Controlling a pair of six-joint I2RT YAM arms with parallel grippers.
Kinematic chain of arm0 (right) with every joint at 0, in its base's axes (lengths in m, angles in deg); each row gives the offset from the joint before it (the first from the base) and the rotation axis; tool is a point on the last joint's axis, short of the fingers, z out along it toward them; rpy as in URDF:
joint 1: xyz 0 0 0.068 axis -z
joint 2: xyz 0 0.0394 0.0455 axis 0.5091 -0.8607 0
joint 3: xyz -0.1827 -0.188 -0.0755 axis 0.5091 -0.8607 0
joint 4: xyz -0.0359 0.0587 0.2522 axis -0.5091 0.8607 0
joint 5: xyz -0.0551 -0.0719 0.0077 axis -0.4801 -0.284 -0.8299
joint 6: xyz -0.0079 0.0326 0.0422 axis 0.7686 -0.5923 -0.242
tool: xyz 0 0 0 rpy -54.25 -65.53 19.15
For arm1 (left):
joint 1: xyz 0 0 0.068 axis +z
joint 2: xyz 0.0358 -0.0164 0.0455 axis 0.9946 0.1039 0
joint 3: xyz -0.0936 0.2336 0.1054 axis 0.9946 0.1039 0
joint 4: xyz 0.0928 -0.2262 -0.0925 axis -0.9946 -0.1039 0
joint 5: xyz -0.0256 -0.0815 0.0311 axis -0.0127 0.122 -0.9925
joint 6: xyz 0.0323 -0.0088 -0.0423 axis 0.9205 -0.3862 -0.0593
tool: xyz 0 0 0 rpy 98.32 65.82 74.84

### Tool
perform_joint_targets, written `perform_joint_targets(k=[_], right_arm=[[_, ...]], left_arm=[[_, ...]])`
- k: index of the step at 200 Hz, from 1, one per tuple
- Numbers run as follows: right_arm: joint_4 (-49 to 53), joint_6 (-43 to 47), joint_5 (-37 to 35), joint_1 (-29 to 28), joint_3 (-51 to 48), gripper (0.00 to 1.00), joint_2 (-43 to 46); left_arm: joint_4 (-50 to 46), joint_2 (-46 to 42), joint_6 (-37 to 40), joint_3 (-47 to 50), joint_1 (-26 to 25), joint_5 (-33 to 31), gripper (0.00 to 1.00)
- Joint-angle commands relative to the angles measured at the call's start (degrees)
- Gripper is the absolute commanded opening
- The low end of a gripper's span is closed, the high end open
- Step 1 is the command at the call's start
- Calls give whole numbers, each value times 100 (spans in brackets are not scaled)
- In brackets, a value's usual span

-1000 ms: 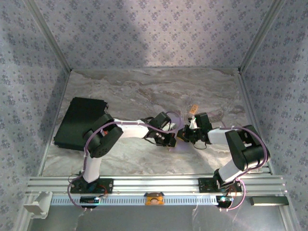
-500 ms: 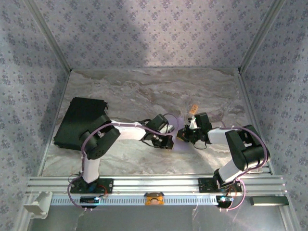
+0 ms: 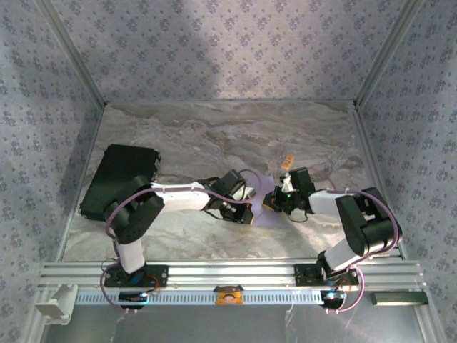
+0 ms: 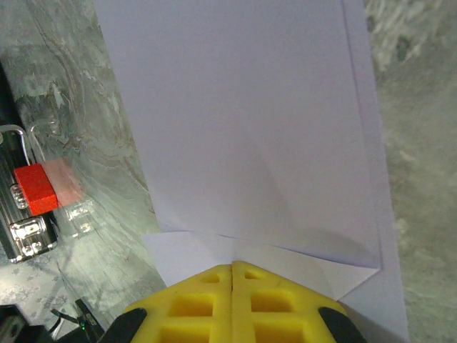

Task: Fold a paper plane with a square sheet of paper (pick it up from the middle)
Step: Fold the triangle a second time at the center of the table.

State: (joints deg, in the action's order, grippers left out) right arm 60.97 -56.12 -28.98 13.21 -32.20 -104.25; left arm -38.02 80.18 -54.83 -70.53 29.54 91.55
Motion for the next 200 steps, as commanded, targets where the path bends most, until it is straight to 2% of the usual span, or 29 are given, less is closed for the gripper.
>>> perform_joint_targets(k=[1,76,151,200], right_arm=[[500,89,-310,27,-72,2,-30],[511,130,-288,39,-102,2,-43],[599,347,-22,-11,224,7,387],[443,348,254,-404,150,8,381]], left_arm=[[-159,20,181,-462,70,165,0],[-129,920,221,-1005,125,252,1],[437,1082,-256,-143,78,-34,0],[417,990,-317,-137,69,-265,0]])
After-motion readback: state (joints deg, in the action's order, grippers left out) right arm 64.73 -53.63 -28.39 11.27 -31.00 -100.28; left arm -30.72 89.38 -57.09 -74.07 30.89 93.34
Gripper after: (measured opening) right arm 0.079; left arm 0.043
